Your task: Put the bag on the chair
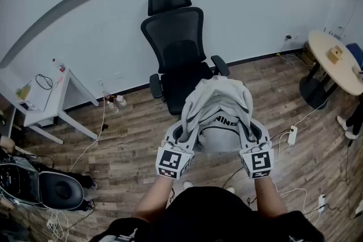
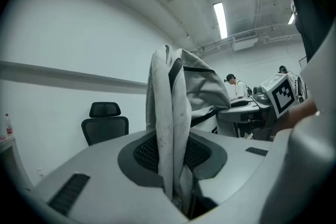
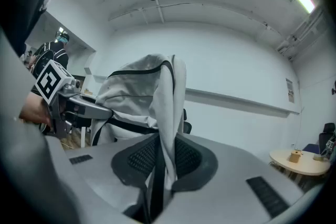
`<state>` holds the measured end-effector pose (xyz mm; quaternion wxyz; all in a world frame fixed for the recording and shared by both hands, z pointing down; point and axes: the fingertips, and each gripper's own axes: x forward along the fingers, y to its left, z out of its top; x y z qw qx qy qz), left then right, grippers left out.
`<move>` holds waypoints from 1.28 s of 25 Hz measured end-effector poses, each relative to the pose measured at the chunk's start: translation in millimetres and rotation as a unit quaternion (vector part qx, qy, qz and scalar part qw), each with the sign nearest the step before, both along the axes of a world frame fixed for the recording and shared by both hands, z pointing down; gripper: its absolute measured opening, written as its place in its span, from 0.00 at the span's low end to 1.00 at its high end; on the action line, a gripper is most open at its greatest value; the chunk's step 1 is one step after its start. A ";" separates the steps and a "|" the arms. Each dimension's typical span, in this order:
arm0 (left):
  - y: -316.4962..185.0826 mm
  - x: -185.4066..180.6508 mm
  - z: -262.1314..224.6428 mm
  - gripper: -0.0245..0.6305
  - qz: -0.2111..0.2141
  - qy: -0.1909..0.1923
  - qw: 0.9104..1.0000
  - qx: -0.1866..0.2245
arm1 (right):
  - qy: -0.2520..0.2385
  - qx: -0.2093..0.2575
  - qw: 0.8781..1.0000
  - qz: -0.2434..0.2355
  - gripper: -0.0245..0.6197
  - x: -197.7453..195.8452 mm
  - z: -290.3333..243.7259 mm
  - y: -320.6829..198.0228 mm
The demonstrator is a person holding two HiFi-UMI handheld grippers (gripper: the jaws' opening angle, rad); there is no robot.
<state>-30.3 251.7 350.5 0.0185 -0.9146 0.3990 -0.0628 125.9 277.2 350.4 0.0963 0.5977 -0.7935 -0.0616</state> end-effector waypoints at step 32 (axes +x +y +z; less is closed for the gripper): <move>-32.0 -91.2 13.5 0.19 0.016 0.014 1.000 -0.019 | -0.012 -0.014 1.000 -0.008 0.17 -91.1 12.6 -39.1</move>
